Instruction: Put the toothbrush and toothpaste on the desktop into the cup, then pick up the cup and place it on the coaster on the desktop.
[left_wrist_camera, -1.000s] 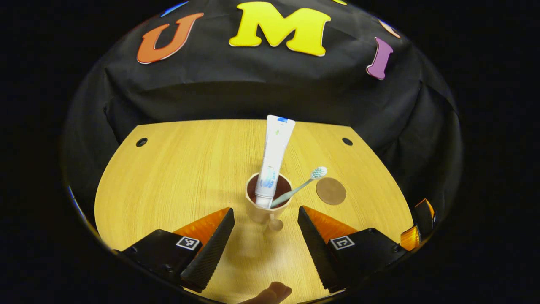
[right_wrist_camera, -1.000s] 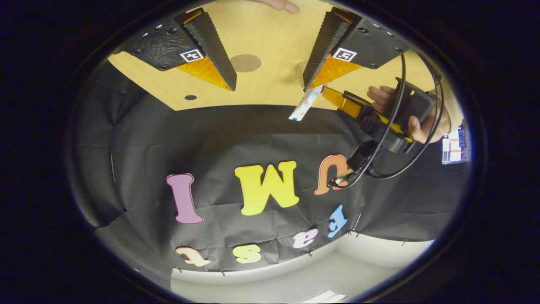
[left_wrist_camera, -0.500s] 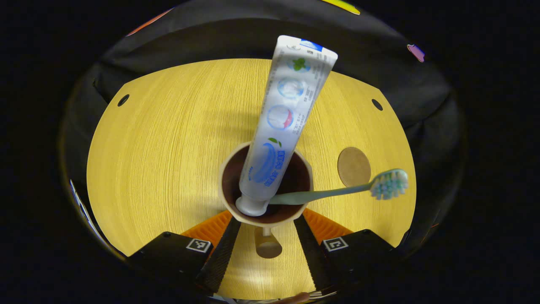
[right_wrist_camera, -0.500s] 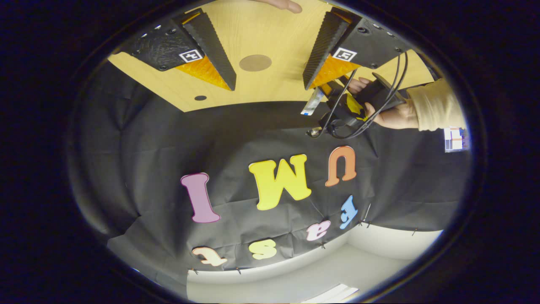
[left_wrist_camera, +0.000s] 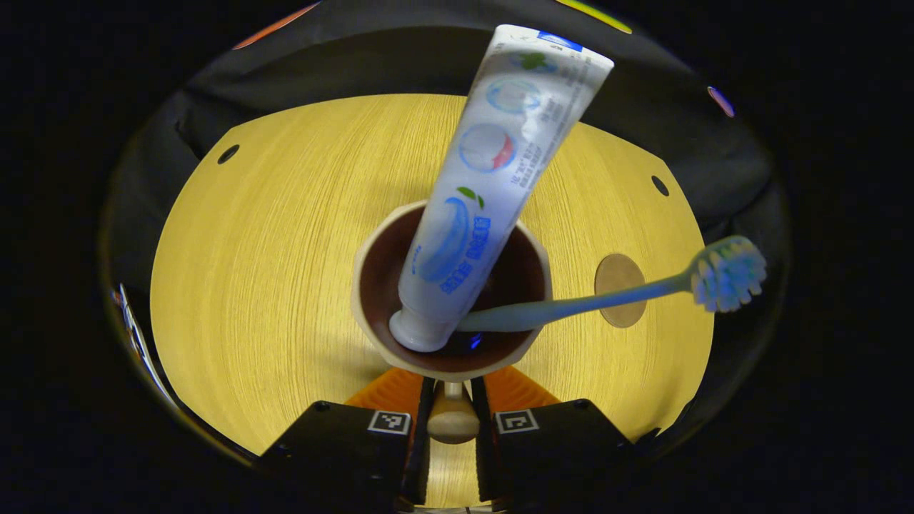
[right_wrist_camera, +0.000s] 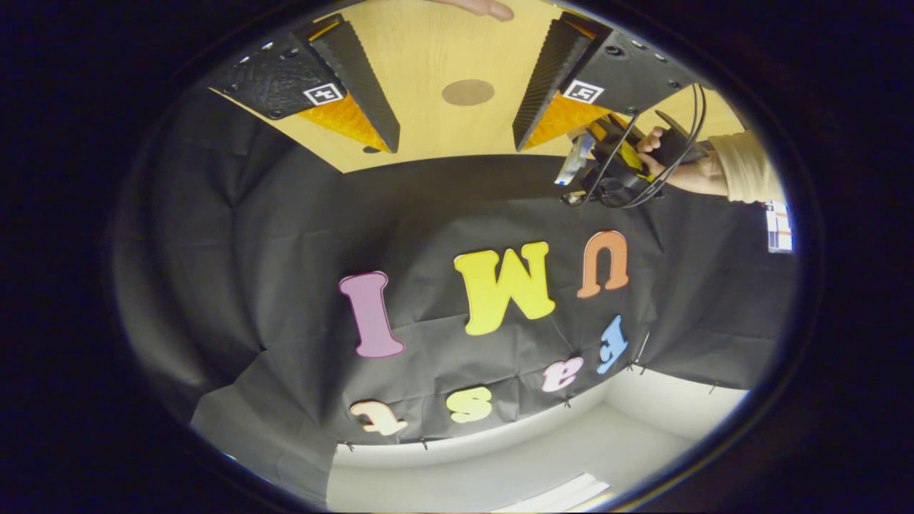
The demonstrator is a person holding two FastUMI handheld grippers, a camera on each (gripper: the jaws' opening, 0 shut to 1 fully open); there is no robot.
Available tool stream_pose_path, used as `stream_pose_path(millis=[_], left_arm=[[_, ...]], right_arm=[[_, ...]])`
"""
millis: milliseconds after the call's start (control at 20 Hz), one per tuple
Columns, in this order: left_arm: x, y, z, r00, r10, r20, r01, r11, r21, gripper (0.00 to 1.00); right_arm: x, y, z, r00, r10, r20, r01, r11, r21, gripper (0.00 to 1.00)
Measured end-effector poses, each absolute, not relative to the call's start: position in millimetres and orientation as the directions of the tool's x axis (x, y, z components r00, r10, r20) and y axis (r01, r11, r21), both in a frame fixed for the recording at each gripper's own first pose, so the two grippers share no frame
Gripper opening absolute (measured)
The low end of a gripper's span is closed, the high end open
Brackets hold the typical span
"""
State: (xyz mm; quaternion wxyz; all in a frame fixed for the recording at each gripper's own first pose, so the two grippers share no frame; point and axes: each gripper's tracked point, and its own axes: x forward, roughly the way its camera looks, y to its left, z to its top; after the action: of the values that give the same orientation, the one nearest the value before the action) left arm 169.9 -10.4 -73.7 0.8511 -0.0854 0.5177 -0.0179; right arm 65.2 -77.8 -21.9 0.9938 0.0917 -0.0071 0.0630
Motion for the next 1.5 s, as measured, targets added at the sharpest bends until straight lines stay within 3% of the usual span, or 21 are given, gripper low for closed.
stream_pose_path(millis=[100, 150, 300, 350, 550, 750, 1150, 1400, 1500], left_arm=[[174, -15, -43, 0.487, -0.113, -0.866, -0.032, 0.989, -0.146, 0.34], [176, -20, -27, 0.496, -0.114, -0.861, -0.012, 0.99, -0.138, 0.29], [194, -53, 20, 0.505, -0.126, -0.854, 0.049, 0.992, -0.118, 0.29], [201, -65, 29, 0.502, -0.133, -0.855, 0.063, 0.991, -0.117, 0.33], [237, -122, 60, 0.474, -0.169, -0.864, 0.12, 0.985, -0.126, 0.29], [287, -177, 101, 0.437, -0.202, -0.877, 0.187, 0.974, -0.132, 0.29], [393, -226, 191, 0.416, -0.232, -0.88, 0.203, 0.966, -0.159, 0.3], [477, -218, 362, 0.587, -0.2, -0.785, 0.24, 0.968, -0.067, 0.41], [505, -205, 437, 0.667, -0.191, -0.72, 0.242, 0.97, -0.033, 0.5]], right_arm=[[65, -81, -22, 0.993, 0.119, 0.023, -0.121, 0.974, 0.189, 0.95], [64, -81, -20, 0.993, 0.117, 0.025, -0.119, 0.975, 0.189, 0.95], [63, -95, -14, 0.996, 0.088, 0.036, -0.092, 0.98, 0.175, 0.92], [63, -102, -12, 0.996, 0.074, 0.039, -0.08, 0.981, 0.174, 0.98], [66, -128, -12, 0.999, 0.018, 0.036, -0.024, 0.981, 0.19, 0.92], [74, -155, -19, 0.999, -0.044, 0.009, 0.041, 0.977, 0.21, 0.95], [69, -147, -17, 0.999, 0.01, 0.037, -0.019, 0.969, 0.248, 0.95], [73, -151, -21, 1.0, -0.004, 0.023, -0.003, 0.96, 0.279, 0.95], [72, -144, -22, 1.0, 0.013, 0.015, -0.016, 0.957, 0.289, 0.95]])
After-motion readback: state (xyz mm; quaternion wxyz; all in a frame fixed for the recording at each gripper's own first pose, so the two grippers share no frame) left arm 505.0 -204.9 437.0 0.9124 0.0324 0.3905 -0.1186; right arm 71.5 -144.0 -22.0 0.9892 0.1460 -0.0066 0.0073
